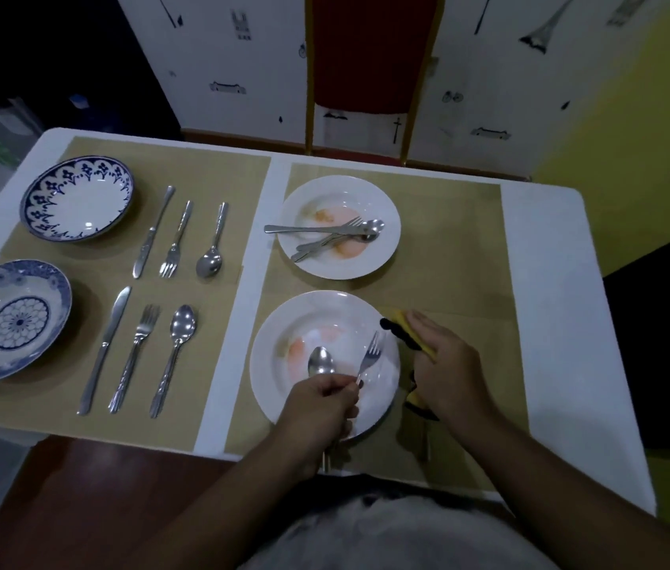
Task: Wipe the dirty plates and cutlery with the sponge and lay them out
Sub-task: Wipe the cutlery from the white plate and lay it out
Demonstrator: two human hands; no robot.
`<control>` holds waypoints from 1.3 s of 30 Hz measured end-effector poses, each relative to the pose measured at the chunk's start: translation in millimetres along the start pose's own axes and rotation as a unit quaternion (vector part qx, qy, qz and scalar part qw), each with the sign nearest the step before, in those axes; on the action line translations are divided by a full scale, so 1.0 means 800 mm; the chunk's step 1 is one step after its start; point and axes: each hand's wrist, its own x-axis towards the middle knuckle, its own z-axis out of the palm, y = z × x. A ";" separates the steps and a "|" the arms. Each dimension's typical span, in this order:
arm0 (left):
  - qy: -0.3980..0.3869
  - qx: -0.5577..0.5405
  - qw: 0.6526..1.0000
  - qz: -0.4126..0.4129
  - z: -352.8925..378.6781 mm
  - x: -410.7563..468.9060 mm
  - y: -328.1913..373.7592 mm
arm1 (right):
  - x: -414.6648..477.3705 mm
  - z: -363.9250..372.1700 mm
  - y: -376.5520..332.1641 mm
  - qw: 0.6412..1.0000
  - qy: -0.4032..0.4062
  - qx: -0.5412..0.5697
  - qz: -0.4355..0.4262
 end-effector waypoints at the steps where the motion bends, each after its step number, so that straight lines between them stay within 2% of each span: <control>1: -0.009 -0.009 1.000 -0.001 0.013 0.001 0.001 | -0.006 -0.009 0.008 1.000 0.007 0.001 0.011; 3: -0.016 0.002 1.000 0.010 0.041 0.006 0.003 | -0.016 -0.027 0.027 0.999 0.022 0.003 0.035; 6: -0.005 0.117 0.991 0.058 0.083 0.024 -0.001 | -0.031 -0.057 0.056 0.997 0.044 0.001 0.069; 9: -0.031 0.141 0.988 0.053 0.130 0.041 -0.008 | -0.045 -0.085 0.088 0.995 0.048 -0.007 0.089; 12: -0.029 0.215 0.974 0.068 0.168 0.058 -0.017 | -0.053 -0.105 0.116 0.993 0.052 -0.010 0.104; 17: -0.032 0.334 0.935 0.118 0.205 0.080 -0.032 | -0.054 -0.120 0.148 0.995 0.026 -0.011 0.092; 23: 0.022 0.418 0.888 0.192 0.211 0.078 -0.040 | -0.044 -0.121 0.164 0.999 0.005 -0.030 0.029; 25: 0.021 0.448 0.859 0.247 0.208 0.074 -0.044 | -0.041 -0.116 0.170 0.998 -0.015 -0.052 0.016; 26: 0.014 0.481 0.827 0.290 0.206 0.075 -0.047 | -0.039 -0.112 0.176 0.997 -0.030 -0.069 0.008; 29: -0.010 0.619 0.672 0.407 0.196 0.091 -0.060 | -0.038 -0.099 0.196 0.988 -0.077 -0.130 -0.036; 30: -0.011 0.654 0.632 0.417 0.193 0.095 -0.062 | -0.038 -0.096 0.200 0.985 -0.083 -0.145 -0.044; 31: -0.011 0.675 0.607 0.419 0.190 0.098 -0.065 | -0.038 -0.096 0.202 0.984 -0.084 -0.153 -0.046; 35: -0.002 0.691 0.585 0.425 0.192 0.095 -0.068 | -0.037 -0.097 0.195 0.983 -0.084 -0.160 -0.042; 39: -0.001 0.686 0.593 0.422 0.192 0.093 -0.069 | -0.038 -0.102 0.190 0.981 -0.089 -0.166 -0.037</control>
